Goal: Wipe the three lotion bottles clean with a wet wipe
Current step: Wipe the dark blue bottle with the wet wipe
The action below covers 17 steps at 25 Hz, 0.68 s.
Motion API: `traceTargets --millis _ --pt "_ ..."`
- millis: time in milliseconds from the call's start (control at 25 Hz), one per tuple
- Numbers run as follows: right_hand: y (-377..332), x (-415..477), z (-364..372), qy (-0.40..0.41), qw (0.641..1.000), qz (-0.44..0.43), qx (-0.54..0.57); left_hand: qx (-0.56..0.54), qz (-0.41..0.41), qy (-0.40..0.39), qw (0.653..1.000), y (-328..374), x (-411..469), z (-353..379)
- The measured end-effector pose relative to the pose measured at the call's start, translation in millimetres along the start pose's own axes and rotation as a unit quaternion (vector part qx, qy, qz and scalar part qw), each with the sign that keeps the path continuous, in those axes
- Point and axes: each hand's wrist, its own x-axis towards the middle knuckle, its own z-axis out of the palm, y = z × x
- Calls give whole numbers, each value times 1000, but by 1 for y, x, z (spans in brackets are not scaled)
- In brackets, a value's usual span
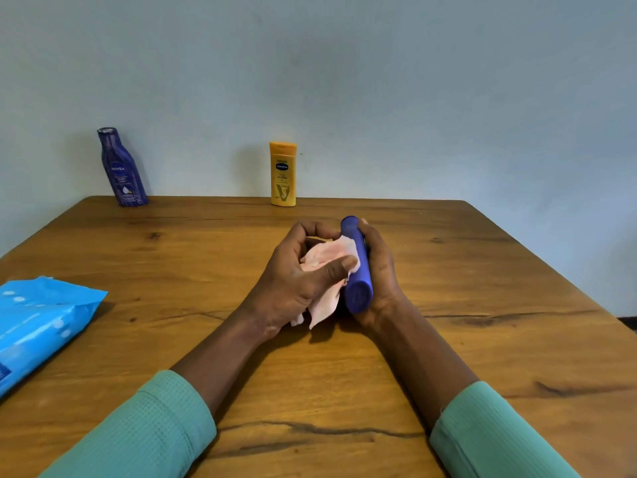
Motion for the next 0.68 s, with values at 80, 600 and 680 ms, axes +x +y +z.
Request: traceTargets --millis 80,600,680 --pt "-3 3 -2 43 998 2 38 23 8 -26 999 0 -2 2" --pt "-10 3 -4 86 993 17 82 183 150 -6 972 2 -8 17" --pt "-8 5 -4 95 991 8 93 204 173 -11 964 1 -8 14"
